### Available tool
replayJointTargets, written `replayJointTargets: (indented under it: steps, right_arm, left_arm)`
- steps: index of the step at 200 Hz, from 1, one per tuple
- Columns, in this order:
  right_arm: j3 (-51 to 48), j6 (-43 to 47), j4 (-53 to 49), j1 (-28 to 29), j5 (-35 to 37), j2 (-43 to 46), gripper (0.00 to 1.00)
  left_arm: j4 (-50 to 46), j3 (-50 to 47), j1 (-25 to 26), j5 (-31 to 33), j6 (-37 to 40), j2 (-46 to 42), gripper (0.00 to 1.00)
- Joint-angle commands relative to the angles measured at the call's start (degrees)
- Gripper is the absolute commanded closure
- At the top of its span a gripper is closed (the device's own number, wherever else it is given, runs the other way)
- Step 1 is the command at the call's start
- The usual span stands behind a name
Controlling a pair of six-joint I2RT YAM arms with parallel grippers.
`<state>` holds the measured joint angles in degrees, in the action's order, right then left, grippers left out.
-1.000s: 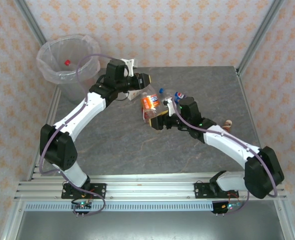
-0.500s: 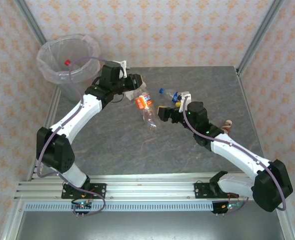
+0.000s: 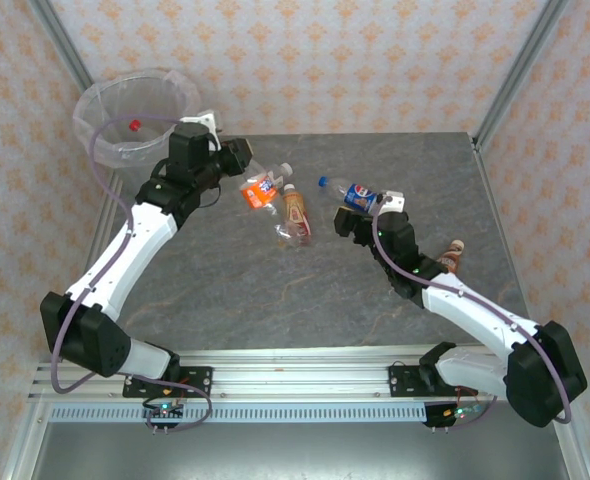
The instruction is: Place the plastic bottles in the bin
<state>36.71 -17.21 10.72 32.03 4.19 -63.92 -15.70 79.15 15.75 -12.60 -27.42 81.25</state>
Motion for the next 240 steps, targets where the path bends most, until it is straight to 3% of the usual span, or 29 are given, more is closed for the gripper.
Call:
replayJointTargets:
  steps: [1,65,108,204,240]
  right_arm:
    - [-0.58,-2.11,1.94,-0.56,2.14,1.06,0.01]
    - [0.2,-2.51,1.85,-0.65,0.56,0.9,0.01]
    - [0.45,-2.13,2.84,-0.61,0.57,0.9,0.01]
    - [0.06,-1.65,2.16,-0.64,1.0,2.24,0.01]
    - [-0.57,-1.87,2.06,-0.57,1.43,2.63,0.01]
  left_arm:
    - [-1.27,3.26,-1.29,0.39,-1.39,-1.43,1.0]
    - [-3.97,14.27,-2.85,9.85,2.88,0.86,1.0]
    - [-2.2,21.88,-4.88,11.98,5.17,4.22,1.0]
    - [2.18,34.88,-10.27,38.98,13.84,10.81,1.0]
    - [4.31,40.14,-15.62,36.71,14.0,14.0,1.0]
